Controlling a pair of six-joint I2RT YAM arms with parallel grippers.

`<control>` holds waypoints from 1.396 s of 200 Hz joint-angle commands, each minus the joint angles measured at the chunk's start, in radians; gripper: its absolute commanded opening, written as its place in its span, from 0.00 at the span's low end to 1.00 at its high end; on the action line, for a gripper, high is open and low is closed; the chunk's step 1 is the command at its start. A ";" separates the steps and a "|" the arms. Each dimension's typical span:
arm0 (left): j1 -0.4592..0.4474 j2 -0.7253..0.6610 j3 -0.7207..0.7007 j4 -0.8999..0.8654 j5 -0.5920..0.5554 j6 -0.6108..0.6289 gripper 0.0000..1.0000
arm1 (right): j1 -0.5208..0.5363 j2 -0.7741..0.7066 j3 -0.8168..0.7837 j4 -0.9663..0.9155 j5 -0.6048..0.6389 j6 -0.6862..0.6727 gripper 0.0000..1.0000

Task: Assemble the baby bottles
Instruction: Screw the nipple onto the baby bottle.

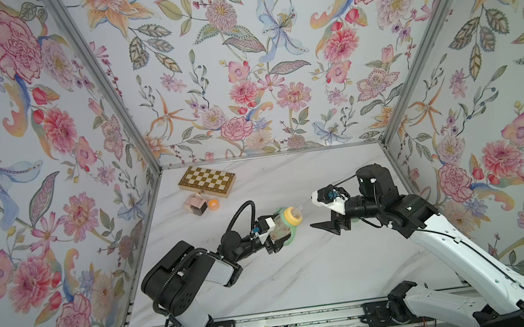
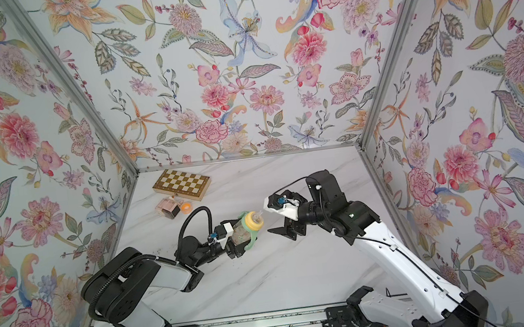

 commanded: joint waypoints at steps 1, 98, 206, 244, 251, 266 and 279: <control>0.008 0.019 0.033 0.170 0.143 -0.084 0.00 | 0.021 0.043 -0.017 0.040 0.115 -0.463 0.87; 0.007 0.086 0.068 0.168 0.219 -0.119 0.00 | 0.173 0.164 0.076 -0.104 0.200 -0.693 0.85; 0.009 0.083 0.077 0.115 0.230 -0.092 0.00 | 0.223 0.245 0.148 -0.196 0.226 -0.742 0.54; 0.010 0.084 0.084 0.109 0.230 -0.089 0.00 | 0.234 0.240 0.160 -0.221 0.235 -0.722 0.45; 0.009 0.083 0.084 0.109 0.229 -0.088 0.00 | 0.234 0.243 0.163 -0.224 0.230 -0.706 0.44; 0.009 0.075 0.077 0.099 0.196 -0.061 0.00 | 0.233 0.249 0.174 -0.234 0.219 -0.666 0.43; 0.009 0.063 0.063 0.087 0.130 -0.012 0.00 | 0.227 0.251 0.186 -0.234 0.191 -0.602 0.42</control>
